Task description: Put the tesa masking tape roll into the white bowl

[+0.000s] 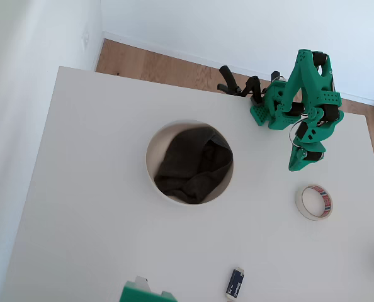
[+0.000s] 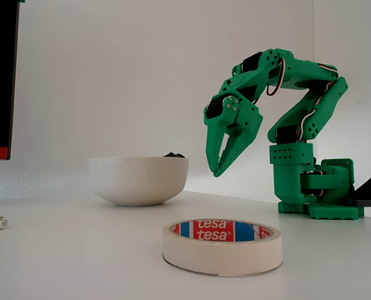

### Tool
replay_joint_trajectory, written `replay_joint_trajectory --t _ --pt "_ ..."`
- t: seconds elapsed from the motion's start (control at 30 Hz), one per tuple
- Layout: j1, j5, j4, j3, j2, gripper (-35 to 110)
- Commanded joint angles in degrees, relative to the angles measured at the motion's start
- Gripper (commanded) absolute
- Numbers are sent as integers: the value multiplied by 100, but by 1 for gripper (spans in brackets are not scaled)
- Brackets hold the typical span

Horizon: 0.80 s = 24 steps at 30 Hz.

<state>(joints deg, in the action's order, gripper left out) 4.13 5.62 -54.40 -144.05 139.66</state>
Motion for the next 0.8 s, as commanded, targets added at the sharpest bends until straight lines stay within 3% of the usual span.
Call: replay_joint_trajectory --t 0.0,0.1,0.27,0.77 --pt "439 185 202 1397 -1564 -8" --pt "747 281 343 1837 -2294 -7" --pt "1222 563 272 2303 -2637 19" --pt "1749 958 167 2364 -3199 15"
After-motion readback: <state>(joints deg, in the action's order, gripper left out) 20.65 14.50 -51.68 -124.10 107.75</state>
